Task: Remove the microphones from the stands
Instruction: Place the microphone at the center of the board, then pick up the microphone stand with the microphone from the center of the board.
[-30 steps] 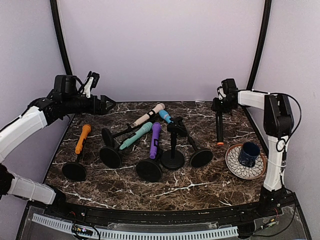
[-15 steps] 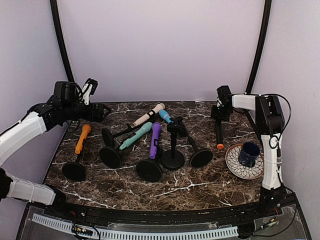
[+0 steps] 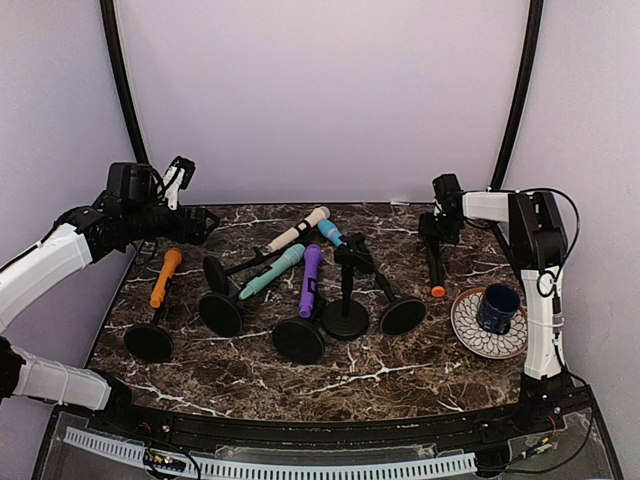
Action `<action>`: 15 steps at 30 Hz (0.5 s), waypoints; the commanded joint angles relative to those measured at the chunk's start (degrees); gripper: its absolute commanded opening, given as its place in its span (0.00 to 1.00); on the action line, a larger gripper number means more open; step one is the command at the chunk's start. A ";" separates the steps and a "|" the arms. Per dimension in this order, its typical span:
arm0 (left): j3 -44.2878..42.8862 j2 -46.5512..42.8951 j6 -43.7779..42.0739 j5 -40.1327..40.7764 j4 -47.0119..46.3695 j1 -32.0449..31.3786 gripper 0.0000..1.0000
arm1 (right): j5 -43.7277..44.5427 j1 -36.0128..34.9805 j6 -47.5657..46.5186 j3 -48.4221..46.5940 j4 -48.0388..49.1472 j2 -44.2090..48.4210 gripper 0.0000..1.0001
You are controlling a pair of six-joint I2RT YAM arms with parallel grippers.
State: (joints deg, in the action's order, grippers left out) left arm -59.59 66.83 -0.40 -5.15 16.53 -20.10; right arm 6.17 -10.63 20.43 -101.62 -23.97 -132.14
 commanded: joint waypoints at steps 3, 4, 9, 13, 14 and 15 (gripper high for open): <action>2.97 -5.29 0.00 -2.75 -3.64 0.15 0.94 | -2.43 1.21 -0.32 -0.15 0.92 4.69 0.79; 3.37 -5.91 0.11 -3.07 -4.29 0.15 0.95 | -2.26 1.30 -0.58 -0.11 0.74 5.73 0.81; 3.58 -6.39 0.14 -2.16 -4.76 0.50 0.98 | -3.78 1.58 -2.07 2.12 0.23 12.57 0.84; 3.44 -5.27 1.39 -3.62 -4.81 3.28 0.98 | -12.52 1.50 -1.94 6.63 0.45 19.57 0.83; 3.48 -5.12 1.95 -4.07 -5.10 4.00 0.98 | -15.41 1.37 -1.77 8.07 0.49 21.17 0.82; 3.62 -5.08 2.81 -5.26 -5.37 5.42 0.98 | -18.19 1.15 -1.64 9.43 0.38 22.84 0.81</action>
State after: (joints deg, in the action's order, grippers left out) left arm -56.10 61.41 0.08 -7.70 12.97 -18.13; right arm -1.32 -9.21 18.94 -96.23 -24.36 -115.37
